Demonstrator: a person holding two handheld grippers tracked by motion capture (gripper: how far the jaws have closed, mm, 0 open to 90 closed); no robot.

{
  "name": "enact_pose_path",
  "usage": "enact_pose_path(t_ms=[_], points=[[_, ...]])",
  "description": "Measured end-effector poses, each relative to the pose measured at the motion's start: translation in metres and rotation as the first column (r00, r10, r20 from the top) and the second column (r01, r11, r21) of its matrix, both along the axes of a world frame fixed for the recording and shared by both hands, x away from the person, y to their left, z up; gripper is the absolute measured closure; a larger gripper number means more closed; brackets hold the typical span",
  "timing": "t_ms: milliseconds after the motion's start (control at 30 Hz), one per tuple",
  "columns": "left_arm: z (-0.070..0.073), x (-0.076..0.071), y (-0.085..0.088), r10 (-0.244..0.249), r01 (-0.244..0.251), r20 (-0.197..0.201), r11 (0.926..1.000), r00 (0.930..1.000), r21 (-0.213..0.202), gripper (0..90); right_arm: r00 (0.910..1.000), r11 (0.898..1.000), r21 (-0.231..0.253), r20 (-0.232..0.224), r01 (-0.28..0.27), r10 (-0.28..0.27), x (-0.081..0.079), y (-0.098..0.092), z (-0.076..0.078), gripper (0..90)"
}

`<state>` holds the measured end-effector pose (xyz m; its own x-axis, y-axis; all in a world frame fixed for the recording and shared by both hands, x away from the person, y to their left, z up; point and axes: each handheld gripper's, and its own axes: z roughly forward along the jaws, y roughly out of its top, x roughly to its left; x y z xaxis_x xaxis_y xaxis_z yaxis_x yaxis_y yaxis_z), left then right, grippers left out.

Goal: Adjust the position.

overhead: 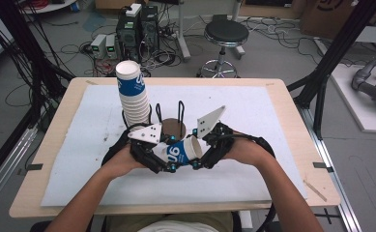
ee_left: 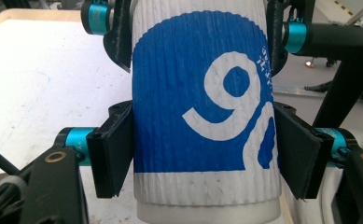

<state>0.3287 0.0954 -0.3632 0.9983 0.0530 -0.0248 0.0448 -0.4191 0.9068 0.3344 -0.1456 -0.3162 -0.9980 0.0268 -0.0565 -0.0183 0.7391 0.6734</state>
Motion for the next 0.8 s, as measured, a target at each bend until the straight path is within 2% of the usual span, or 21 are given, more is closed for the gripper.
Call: enact_pose_path(t_ms=[100, 167, 233, 300, 400, 500, 567, 633, 700, 767, 800], points=[[0.000, 0.001, 0.002, 0.000, 0.000, -0.005, 0.9998, 1.0000, -0.019, 28.5, 0.9998, 0.998, 0.057, -0.013, 0.016, -0.015, 0.000, -0.004, 0.000, 19.7], [0.000, 0.002, 0.004, 0.004, -0.005, -0.015, 0.9993, 0.9999, -0.037, 28.7, 0.9992, 0.994, 0.108, -0.026, 0.032, -0.029, 0.000, -0.010, -0.001, 19.4], [0.000, 0.002, 0.006, 0.012, -0.013, -0.021, 0.9986, 0.9997, -0.051, 28.7, 0.9982, 0.986, 0.157, -0.042, 0.049, -0.043, 0.000, -0.016, -0.002, 18.4], [-0.001, 0.003, 0.008, 0.020, -0.022, -0.027, 0.9974, 0.9994, -0.069, 28.7, 0.9968, 0.974, 0.214, -0.053, 0.071, -0.061, 0.000, -0.024, -0.002, 18.1], [-0.003, 0.006, 0.010, 0.034, -0.038, -0.040, 0.9935, 0.9986, -0.107, 28.7, 0.9936, 0.941, 0.320, -0.063, 0.109, -0.094, 0.000, -0.036, -0.002, 14.7], [-0.003, 0.007, 0.013, 0.043, -0.050, -0.045, 0.9867, 0.9980, -0.155, 28.6, 0.9896, 0.903, 0.407, -0.088, 0.140, -0.114, 0.001, -0.048, -0.004, 14.5], [-0.003, 0.007, 0.014, 0.052, -0.060, -0.048, 0.9778, 0.9975, -0.201, 28.5, 0.9858, 0.875, 0.457, -0.115, 0.162, -0.123, 0.002, -0.053, -0.007, 13.9], [-0.002, 0.007, 0.016, 0.057, -0.067, -0.049, 0.9682, 0.9972, -0.241, 28.5, 0.9822, 0.853, 0.491, -0.138, 0.180, -0.128, 0.002, -0.057, -0.011, 13.8], [-0.001, 0.008, 0.017, 0.065, -0.076, -0.049, 0.9607, 0.9967, -0.267, 28.5, 0.9798, 0.836, 0.514, -0.148, 0.192, -0.135, 0.002, -0.057, -0.016, 13.8], [-0.002, 0.008, 0.018, 0.074, -0.087, -0.054, 0.9503, 0.9957, -0.299, 28.5, 0.9772, 0.825, 0.528, -0.159, 0.204, -0.140, 0.002, -0.056, -0.020, 13.7], [-0.002, 0.008, 0.018, 0.072, -0.089, -0.064, 0.9446, 0.9953, -0.316, 28.5, 0.9756, 0.801, 0.560, -0.174, 0.210, -0.134, 0.001, -0.054, -0.024, 13.6]])
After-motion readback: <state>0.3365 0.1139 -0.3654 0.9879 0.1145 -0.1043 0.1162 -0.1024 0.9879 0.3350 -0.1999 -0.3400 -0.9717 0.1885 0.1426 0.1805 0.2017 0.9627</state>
